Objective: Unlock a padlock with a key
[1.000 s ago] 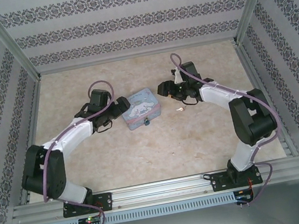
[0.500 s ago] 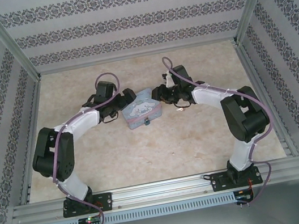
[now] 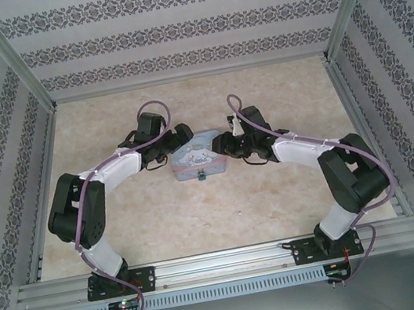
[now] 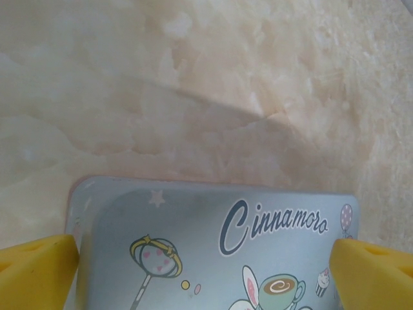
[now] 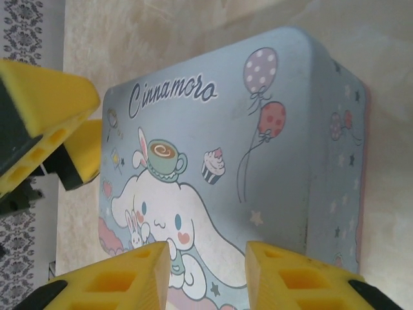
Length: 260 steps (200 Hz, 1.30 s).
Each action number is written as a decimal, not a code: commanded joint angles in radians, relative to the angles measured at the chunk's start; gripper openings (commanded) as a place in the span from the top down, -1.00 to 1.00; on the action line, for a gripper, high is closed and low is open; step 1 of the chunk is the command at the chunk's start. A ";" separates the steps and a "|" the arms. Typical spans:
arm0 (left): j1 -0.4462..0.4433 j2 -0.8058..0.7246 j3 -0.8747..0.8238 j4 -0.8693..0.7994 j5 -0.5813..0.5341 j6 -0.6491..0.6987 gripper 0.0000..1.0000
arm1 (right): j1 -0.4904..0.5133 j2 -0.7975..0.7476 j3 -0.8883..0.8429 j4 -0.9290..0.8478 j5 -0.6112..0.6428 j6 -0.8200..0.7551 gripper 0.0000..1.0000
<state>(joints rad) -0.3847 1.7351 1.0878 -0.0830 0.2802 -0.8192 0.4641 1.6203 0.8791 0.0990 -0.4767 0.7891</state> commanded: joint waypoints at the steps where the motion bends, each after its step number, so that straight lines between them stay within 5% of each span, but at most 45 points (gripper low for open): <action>1: -0.025 -0.031 -0.040 0.039 0.032 0.002 -0.99 | 0.011 -0.030 -0.018 -0.017 0.030 0.012 0.14; 26: -0.025 -0.044 -0.028 0.003 -0.007 0.015 -0.99 | -0.028 -0.070 0.005 -0.033 0.017 0.005 -0.05; 67: -0.019 -0.107 0.026 -0.097 -0.114 0.093 -0.99 | -0.114 -0.165 0.032 -0.160 0.029 -0.036 -0.08; 109: -0.016 -0.175 0.014 -0.143 -0.149 0.125 -0.99 | -0.154 -0.166 0.092 -0.382 0.179 -0.199 -0.13; 155: -0.016 -0.273 -0.056 -0.180 -0.184 0.111 -0.99 | -0.196 -0.030 0.202 -0.500 0.255 -0.389 -0.19; 260: -0.016 -0.321 -0.082 -0.194 -0.106 0.064 -0.99 | -0.227 0.275 0.346 -0.461 0.175 -0.344 -0.14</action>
<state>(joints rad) -0.3992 1.4330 1.0229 -0.2527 0.1528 -0.7425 0.2394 1.8706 1.2137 -0.3550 -0.2905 0.4385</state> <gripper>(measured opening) 0.995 0.575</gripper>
